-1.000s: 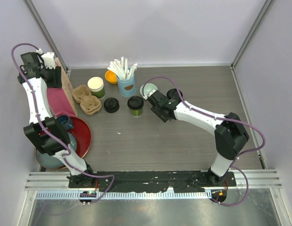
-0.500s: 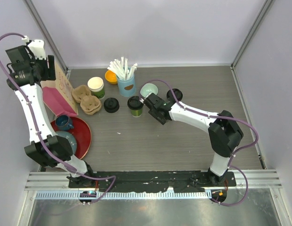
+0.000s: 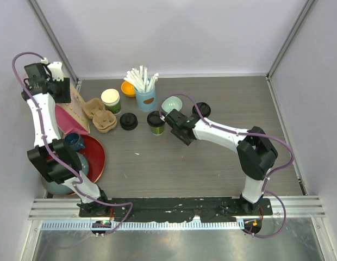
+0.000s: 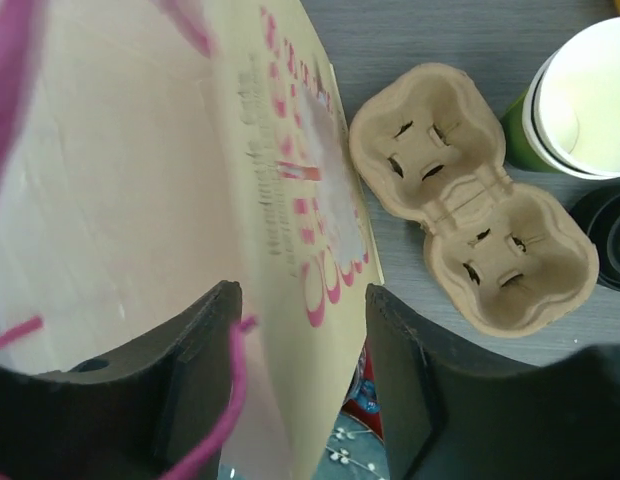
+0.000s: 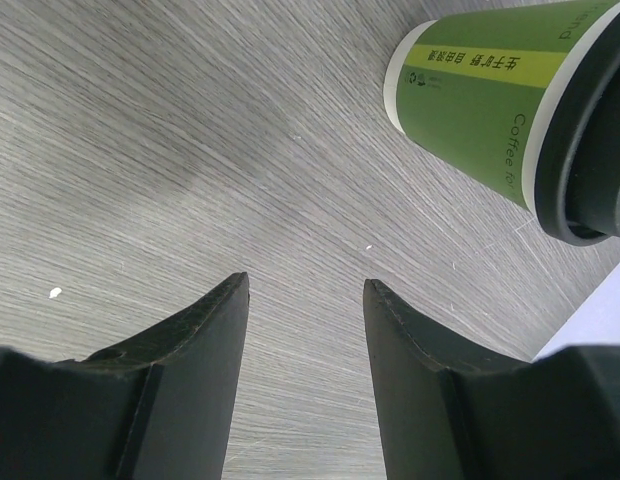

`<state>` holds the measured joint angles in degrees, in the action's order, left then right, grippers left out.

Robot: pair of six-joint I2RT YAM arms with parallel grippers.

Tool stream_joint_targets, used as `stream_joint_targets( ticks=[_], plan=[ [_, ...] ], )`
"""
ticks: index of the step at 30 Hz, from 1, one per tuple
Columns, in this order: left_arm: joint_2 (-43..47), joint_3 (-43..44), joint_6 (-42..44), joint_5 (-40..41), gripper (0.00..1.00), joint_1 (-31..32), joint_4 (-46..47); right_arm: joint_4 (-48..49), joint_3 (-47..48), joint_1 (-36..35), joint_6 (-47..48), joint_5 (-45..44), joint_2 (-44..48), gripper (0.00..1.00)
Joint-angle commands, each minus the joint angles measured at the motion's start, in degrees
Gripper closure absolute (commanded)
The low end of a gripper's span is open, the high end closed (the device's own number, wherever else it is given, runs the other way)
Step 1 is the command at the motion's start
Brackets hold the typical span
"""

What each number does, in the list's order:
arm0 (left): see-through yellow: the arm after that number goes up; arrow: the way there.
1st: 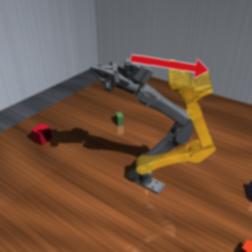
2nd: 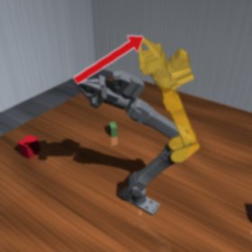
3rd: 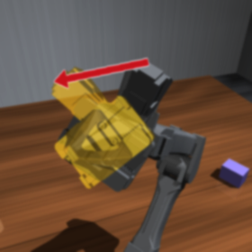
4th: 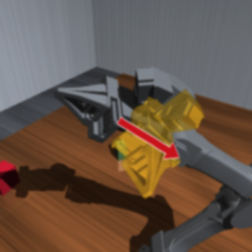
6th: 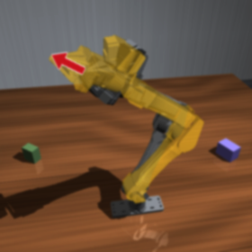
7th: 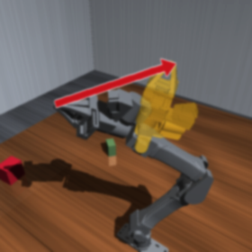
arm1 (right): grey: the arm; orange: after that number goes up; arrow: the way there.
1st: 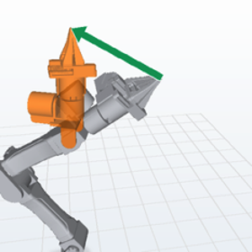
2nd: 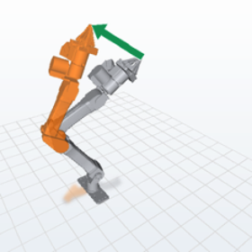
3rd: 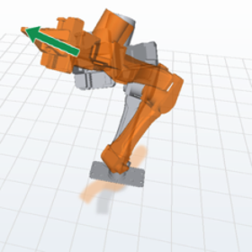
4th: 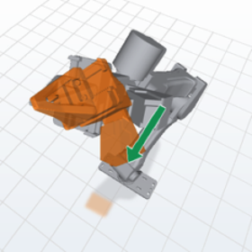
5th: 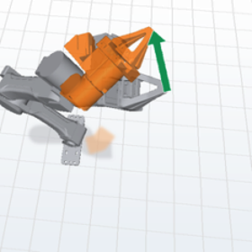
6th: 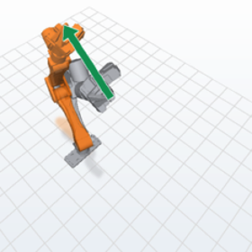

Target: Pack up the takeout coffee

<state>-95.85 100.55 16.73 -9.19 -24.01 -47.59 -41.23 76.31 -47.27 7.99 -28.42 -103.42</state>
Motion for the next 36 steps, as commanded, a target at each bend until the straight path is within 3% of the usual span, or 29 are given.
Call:
stream_joint_targets(
  ticks=[1,4,7,14,18,23,28,29,32,36],
  plan=[
    [-1.26,2.54,-0.03,-0.3,0.56,-0.07,-0.13,0.28,1.56,-0.55,-0.43,-0.84,-0.21,0.45],
    [-0.3,3.33,-0.12,-1.18,0.85,0.02,-0.75,0.45,1.47,-0.46,-0.52,-0.67,-0.12,0.45],
    [1.37,3.6,-0.12,-1.36,1.0,0.1,-0.13,0.54,1.12,-0.63,-0.52,-0.75,0.06,0.45],
    [7.25,5.53,1.02,-2.94,1.0,0.72,-0.93,0.54,0.33,-0.72,-0.96,-1.46,0.85,0.45],
    [13.58,5.79,3.74,-0.05,1.0,3.78,0.92,-0.78,1.55,-0.81,-2.97,-1.63,2.42,0.45],
    [18.59,10.08,4.63,-2.58,1.0,8.35,-0.91,-0.87,2.79,-0.72,-5.17,-1.46,7.96,0.45],
    [17.72,18.26,5.86,-3.8,1.0,23.36,-8.2,-1.39,4.8,-0.28,-7.81,-0.06,13.41,0.45],
    [16.94,22.63,5.68,-10.52,1.0,26.27,-10.31,-1.39,5.16,-0.11,-9.03,0.38,15.68,0.45],
    [12.89,31.68,4.28,-17.51,1.0,33.37,-17.95,-0.96,5.95,2.08,-12.29,3.11,21.21,0.44],
    [10.34,34.98,8.57,-19.46,1.0,45.34,-26.82,1.15,4.99,9.46,-17.12,5.75,29.82,0.37]
  ],
)
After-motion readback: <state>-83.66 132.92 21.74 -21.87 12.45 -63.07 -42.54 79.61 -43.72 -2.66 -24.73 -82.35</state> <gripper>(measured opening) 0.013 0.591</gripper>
